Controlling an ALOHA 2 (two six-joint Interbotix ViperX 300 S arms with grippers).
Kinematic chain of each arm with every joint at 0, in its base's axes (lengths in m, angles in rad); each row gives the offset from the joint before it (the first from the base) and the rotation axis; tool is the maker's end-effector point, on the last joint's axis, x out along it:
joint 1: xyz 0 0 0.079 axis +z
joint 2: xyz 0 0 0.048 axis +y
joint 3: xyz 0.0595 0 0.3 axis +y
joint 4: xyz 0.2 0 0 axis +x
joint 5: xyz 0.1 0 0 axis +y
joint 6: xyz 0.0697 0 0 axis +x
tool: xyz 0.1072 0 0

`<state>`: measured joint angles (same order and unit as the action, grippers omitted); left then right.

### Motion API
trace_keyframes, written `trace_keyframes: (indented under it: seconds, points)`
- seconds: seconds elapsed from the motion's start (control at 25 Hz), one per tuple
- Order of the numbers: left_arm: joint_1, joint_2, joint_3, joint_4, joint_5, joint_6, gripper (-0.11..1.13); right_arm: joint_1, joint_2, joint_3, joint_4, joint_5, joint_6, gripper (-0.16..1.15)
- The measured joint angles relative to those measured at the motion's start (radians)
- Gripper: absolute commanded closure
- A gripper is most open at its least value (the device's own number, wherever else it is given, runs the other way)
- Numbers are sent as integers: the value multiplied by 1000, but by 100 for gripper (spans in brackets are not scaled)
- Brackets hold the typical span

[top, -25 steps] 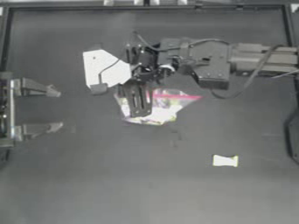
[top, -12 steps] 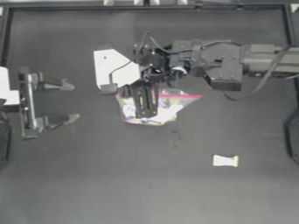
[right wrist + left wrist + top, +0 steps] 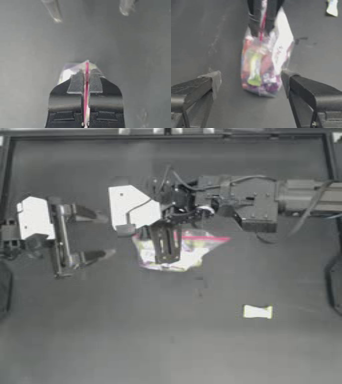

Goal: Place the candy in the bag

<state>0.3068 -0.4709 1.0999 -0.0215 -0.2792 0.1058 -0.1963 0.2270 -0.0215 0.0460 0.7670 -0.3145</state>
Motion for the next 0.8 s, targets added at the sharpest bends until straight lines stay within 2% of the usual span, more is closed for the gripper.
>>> trace_keyframes:
  seconds: [0.48,0.8]
  points:
    - [0,107,-41,3,-80,0,1,-2,-2,8,9,-23,0,92]
    - [-6,172,-78,3,-86,-2,1,-2,-2,9,9,-25,0,92]
